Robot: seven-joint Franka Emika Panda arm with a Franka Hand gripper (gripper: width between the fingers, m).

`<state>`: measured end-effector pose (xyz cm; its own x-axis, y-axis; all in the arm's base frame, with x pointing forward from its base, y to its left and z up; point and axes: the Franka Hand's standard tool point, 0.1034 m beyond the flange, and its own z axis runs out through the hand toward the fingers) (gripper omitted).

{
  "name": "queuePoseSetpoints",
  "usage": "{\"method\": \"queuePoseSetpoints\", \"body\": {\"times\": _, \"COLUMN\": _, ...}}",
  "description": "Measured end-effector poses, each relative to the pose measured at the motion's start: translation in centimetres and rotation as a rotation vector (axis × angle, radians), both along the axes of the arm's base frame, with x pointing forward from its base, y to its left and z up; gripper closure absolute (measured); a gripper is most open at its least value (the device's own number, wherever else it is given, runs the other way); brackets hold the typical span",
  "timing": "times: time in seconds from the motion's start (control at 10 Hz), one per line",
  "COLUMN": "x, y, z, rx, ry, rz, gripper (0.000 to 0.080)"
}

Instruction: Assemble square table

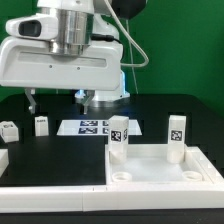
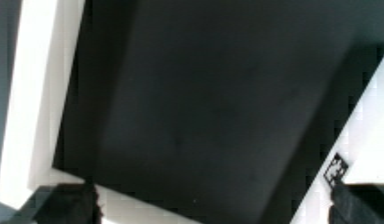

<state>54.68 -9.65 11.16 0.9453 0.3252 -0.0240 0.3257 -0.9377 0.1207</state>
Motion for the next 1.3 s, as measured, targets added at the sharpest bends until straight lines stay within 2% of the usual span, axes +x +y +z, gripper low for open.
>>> {"method": "queuePoseSetpoints", "body": {"times": 0.1, "x": -1.3, "y": -0.5, "z": -0.5, "rx": 0.002, "ry": 0.024, "rz": 0.001, "gripper": 0.0150}}
{"method": "queuePoseSetpoints", "body": {"times": 0.2, "x": -3.8, "y": -1.7, "z": -1.2, "rx": 0.008, "ry": 0.078, "rz": 0.007, "gripper": 0.0150}}
{"method": "queuePoseSetpoints", "body": {"times": 0.3, "x": -7.3, "y": -3.4, "z": -1.9, "rx": 0.022, "ry": 0.228, "rz": -0.047, "gripper": 0.0150}}
{"method": "queuePoseSetpoints", "body": {"times": 0.4, "x": -9.3, "y": -4.7, "z": -2.6, "rx": 0.021, "ry": 0.298, "rz": -0.080, "gripper": 0.0150}}
{"method": "queuePoseSetpoints", "body": {"times": 0.5, "x": -10.3, "y": -4.7, "z": -3.1, "rx": 0.009, "ry": 0.344, "rz": -0.089, "gripper": 0.0150}}
{"method": "queuePoseSetpoints", "body": {"times": 0.7, "x": -10.2, "y": -4.1, "z": -3.1, "rx": 0.001, "ry": 0.462, "rz": -0.087, "gripper": 0.0150}}
{"method": "queuePoseSetpoints", "body": {"times": 1.0, "x": -10.5, "y": -3.6, "z": -3.9, "rx": -0.028, "ry": 0.635, "rz": -0.097, "gripper": 0.0150}}
{"method": "queuePoseSetpoints", "body": {"times": 1.2, "x": -14.7, "y": -5.3, "z": -6.3, "rx": -0.095, "ry": 0.794, "rz": -0.130, "gripper": 0.0150}}
{"method": "queuePoseSetpoints", "body": {"times": 1.3, "x": -16.6, "y": -5.7, "z": -7.0, "rx": -0.118, "ry": 0.846, "rz": -0.151, "gripper": 0.0150}}
